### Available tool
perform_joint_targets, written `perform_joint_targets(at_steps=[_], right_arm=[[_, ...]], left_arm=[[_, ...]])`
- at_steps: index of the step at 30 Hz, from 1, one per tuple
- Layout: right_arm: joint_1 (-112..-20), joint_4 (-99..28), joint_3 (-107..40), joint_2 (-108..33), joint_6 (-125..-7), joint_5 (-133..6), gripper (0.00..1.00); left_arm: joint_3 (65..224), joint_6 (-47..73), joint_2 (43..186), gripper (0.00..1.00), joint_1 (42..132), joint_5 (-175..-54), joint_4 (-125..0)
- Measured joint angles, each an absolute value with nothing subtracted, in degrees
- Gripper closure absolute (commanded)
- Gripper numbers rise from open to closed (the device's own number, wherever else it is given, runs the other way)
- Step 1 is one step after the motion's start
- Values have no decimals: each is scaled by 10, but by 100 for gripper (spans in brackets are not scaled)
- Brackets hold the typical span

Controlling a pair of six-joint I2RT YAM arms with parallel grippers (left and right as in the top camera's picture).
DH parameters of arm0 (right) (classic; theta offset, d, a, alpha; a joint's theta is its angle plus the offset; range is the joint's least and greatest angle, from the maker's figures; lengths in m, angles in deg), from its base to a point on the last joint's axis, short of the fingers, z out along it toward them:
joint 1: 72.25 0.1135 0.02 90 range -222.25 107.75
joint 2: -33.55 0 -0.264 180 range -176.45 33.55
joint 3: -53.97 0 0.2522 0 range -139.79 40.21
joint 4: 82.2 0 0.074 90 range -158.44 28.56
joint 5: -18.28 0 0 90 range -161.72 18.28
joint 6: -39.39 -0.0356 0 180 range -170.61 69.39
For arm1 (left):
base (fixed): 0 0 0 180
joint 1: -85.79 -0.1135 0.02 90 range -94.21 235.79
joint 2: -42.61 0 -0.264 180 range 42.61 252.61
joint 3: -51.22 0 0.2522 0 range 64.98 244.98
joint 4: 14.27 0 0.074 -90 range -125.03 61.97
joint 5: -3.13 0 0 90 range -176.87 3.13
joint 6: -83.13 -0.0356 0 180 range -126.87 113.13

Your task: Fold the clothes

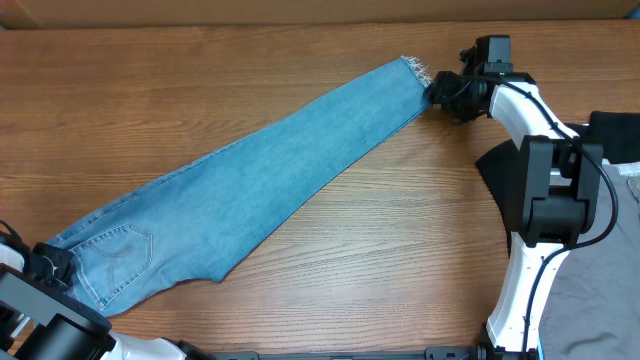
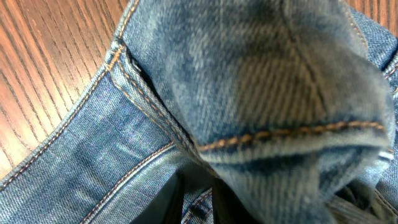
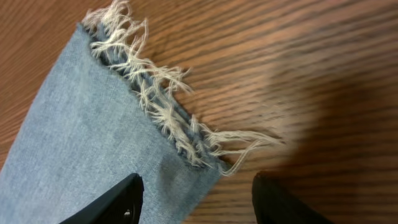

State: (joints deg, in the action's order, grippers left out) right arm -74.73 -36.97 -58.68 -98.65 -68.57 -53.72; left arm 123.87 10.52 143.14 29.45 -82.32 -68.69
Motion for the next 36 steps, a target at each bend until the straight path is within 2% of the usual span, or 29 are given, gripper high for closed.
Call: perform_joint_targets(at_steps=[5, 15, 21, 23, 24, 30, 36], right_arm=[[-745, -370, -587, -987, -685, -523, 40], [-744, -378, -587, -995, -686, -506, 47], [-744, -401, -590, -1006, -696, -487, 71], [-744, -407, -590, -1011, -699, -478, 92], [-744, -407, -590, -1012, -701, -476, 96], [-750, -403, -593, -1018, -707, -454, 96], [-773, -392, -603, -1019, -736, -415, 96]], left_arm=[[1239, 98, 1431, 79, 295, -831, -687], [1239, 94, 1431, 80, 295, -849, -691], [1239, 92, 1431, 80, 295, -851, -693], [1239, 92, 1431, 80, 295, -852, -694], [1239, 92, 1431, 80, 295, -852, -694], [1239, 92, 1431, 79, 295, -852, -696], [1239, 78, 1431, 64, 295, -862, -698]])
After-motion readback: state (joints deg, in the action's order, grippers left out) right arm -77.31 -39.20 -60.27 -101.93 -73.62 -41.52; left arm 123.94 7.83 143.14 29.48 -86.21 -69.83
